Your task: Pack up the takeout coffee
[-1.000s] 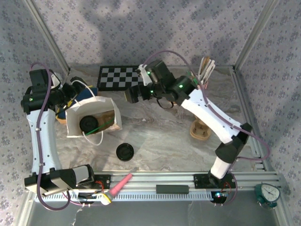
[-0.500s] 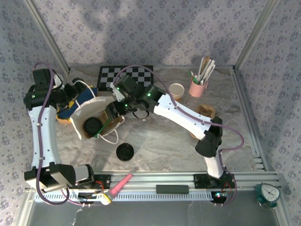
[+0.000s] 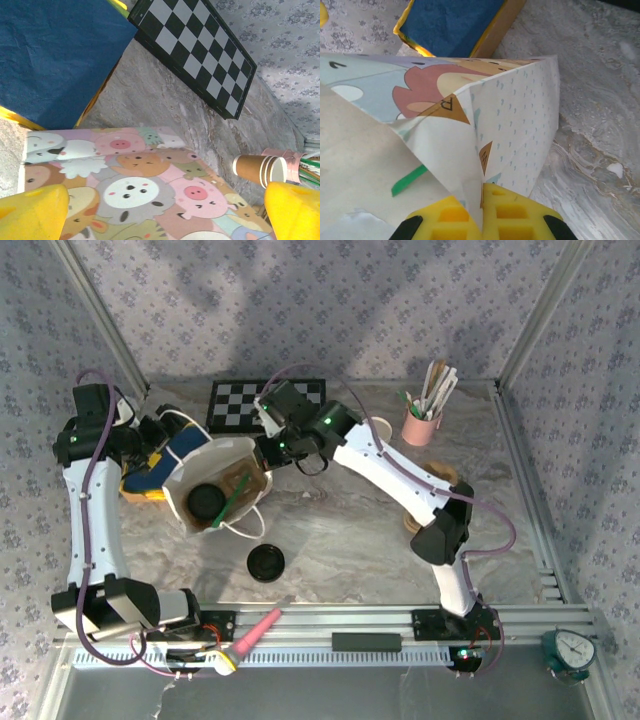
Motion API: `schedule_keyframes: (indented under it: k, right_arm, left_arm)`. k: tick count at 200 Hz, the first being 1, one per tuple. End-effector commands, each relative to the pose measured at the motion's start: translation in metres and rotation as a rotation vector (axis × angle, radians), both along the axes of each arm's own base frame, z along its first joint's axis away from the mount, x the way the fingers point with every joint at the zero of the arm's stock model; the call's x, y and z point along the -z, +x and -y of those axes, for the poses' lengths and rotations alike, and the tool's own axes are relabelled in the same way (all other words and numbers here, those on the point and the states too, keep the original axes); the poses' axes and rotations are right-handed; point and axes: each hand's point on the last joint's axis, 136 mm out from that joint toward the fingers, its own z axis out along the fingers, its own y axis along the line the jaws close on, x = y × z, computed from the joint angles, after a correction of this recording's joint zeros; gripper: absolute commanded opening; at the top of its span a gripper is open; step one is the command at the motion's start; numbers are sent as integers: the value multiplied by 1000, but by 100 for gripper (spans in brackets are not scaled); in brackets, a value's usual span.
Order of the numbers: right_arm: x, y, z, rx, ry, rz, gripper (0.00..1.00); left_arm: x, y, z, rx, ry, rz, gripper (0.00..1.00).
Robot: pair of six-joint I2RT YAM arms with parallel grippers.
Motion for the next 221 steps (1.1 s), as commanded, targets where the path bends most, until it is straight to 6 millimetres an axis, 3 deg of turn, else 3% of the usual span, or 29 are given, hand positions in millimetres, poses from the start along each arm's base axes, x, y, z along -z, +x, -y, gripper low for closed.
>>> schedule_keyframes:
  k: [1,67,132,175,221]
  right_arm:
    - [-10,-3,9,-15,1,-32,0]
    - [-14,0,41,-4,4,-157,0]
    - [-6,6,78,26,-44,-254,0]
    - [1,16,79,49,-45,-264,0]
    - [6,26,75,78,-31,-268,0]
  left_arm:
    - [2,2,10,50,-22,1,99]
    - [10,5,43,122,-65,-33,98]
    - [23,8,79,192,-87,-76,99]
    - [14,11,86,269,-47,-56,100]
    - [12,-5,107,422,12,-62,100]
